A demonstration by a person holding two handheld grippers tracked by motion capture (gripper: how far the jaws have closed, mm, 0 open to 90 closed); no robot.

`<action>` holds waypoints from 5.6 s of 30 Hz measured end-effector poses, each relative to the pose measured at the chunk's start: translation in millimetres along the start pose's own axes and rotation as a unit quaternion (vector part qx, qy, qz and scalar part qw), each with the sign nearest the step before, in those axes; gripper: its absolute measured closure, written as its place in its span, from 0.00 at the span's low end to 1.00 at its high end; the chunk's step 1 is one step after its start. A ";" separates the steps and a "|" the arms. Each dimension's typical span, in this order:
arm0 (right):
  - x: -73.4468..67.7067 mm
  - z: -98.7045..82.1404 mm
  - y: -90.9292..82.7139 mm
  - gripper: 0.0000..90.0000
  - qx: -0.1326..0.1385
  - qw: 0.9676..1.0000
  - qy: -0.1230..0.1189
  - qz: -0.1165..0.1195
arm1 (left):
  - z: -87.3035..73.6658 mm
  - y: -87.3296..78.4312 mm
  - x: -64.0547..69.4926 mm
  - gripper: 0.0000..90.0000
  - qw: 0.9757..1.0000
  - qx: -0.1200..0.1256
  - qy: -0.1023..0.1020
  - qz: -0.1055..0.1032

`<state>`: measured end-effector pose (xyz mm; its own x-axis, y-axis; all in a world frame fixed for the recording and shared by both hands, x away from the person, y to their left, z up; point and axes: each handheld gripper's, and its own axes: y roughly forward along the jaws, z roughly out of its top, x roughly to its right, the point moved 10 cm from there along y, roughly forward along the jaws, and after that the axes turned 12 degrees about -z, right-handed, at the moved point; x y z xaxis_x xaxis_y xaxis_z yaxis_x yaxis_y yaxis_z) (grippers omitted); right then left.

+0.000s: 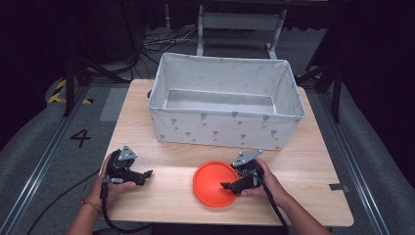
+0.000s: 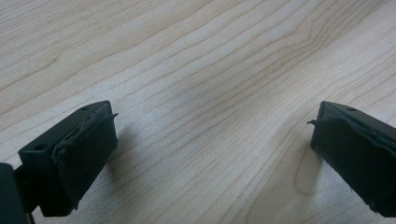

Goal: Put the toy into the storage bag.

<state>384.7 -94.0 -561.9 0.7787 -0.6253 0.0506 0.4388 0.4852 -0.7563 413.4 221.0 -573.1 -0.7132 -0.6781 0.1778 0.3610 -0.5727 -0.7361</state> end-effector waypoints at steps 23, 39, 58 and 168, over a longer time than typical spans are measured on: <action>8.5 11.6 -15.6 0.75 0.052 0.999 0.009 -0.007 | 0.0 -0.1 -0.1 0.01 1.000 -0.001 0.001 0.000; 0.3 29.4 -74.5 0.91 0.107 0.993 -0.043 0.027 | 0.2 -0.2 -0.4 0.01 1.000 0.001 0.002 -0.001; 20.7 21.0 -116.1 0.92 0.090 0.993 -0.076 -0.013 | 0.0 -0.2 -0.1 0.01 1.000 0.000 0.001 -0.002; 150.0 182.5 -288.8 0.92 -0.016 0.964 -0.232 -0.132 | -0.6 -0.7 0.4 0.01 1.000 0.001 -0.003 0.000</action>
<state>456.6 -216.3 -216.9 0.7622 -0.3797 0.5242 0.6403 0.3233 -0.6968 412.6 221.4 -573.0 -0.7092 -0.6810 0.1822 0.3625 -0.5739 -0.7343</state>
